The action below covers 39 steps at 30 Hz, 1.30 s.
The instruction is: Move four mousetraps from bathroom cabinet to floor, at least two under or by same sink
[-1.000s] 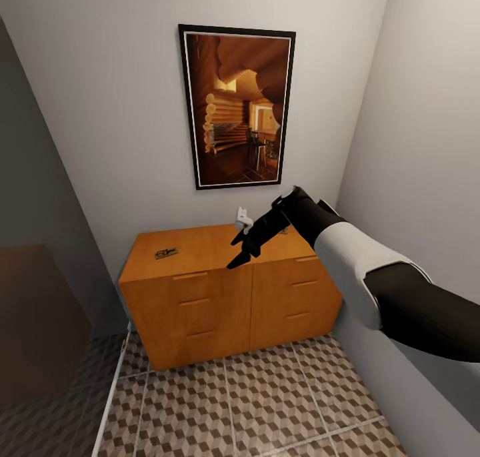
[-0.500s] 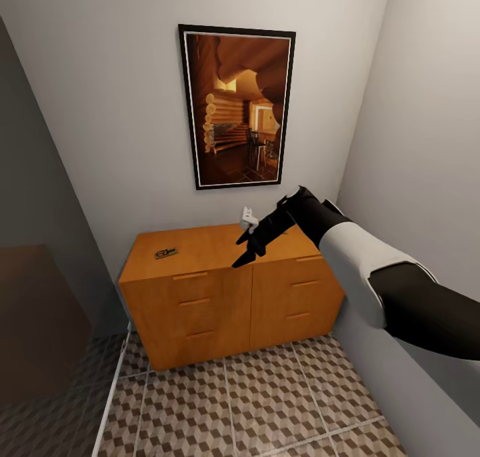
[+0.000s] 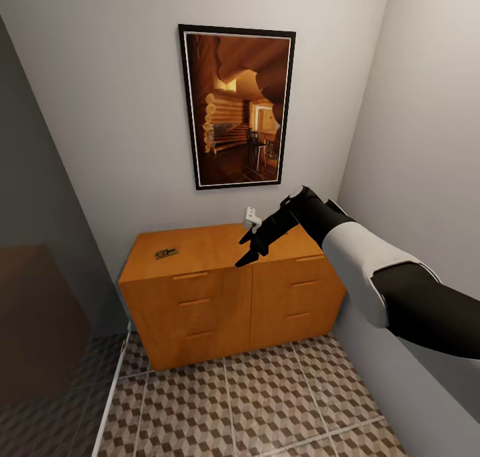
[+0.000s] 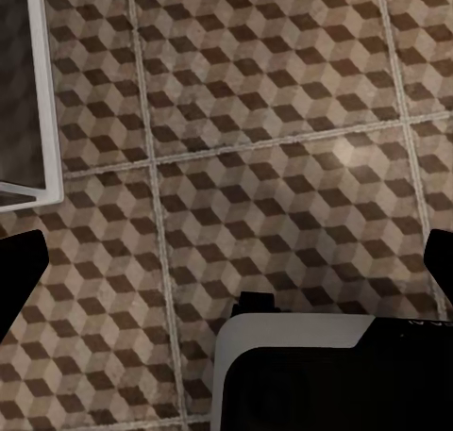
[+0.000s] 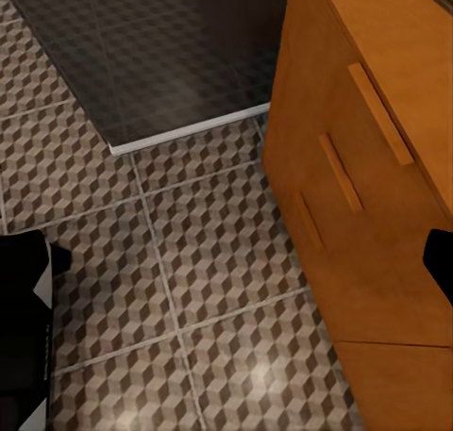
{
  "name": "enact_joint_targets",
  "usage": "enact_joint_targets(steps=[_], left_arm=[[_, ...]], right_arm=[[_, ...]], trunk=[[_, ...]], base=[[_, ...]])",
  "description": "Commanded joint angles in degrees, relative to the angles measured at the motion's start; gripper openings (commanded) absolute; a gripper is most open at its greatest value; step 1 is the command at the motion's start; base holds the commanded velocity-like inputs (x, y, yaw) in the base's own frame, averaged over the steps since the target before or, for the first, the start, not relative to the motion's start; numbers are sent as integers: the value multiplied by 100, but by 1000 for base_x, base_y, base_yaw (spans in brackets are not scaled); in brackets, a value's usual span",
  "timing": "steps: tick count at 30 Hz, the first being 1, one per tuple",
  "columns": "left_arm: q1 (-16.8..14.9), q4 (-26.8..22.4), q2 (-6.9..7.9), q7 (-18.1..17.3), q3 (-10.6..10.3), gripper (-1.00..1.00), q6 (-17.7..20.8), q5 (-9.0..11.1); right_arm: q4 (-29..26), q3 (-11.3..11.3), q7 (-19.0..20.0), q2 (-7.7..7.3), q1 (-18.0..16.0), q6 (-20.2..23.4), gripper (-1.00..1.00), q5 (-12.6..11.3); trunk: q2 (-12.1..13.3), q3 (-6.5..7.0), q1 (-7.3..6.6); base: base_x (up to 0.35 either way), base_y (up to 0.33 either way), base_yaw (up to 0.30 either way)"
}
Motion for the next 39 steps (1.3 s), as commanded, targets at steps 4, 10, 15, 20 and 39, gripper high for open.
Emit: enact_joint_targets(steps=[4,10,15,20,39], left_arm=[[-11,22,-2,5,-53,100,-37,52],[-12,22,-2,5,-56,100,-37,53],[-13,22,-2,4,-57,100,-37,51],[-13,22,-2,5,-57,100,-37,52],[-13,22,-6,4,-57,100,-37,49]], right_arm=[[-6,-6,9,-2,-1,60,100,27],[-5,-6,-40,5,-2,67,100,29],[-5,-6,-102,6,-3,64,100,29],[-5,-6,-135,8,-3,61,100,29],[-5,-6,-137,6,-2,60,100,29]], trunk=[[-9,-10,2],[-9,-19,2],[-9,-40,2],[-9,-66,2],[-9,-176,2]], base=[[0,0,0],[0,0,16],[0,0,138],[0,0,223],[0,-6,233]])
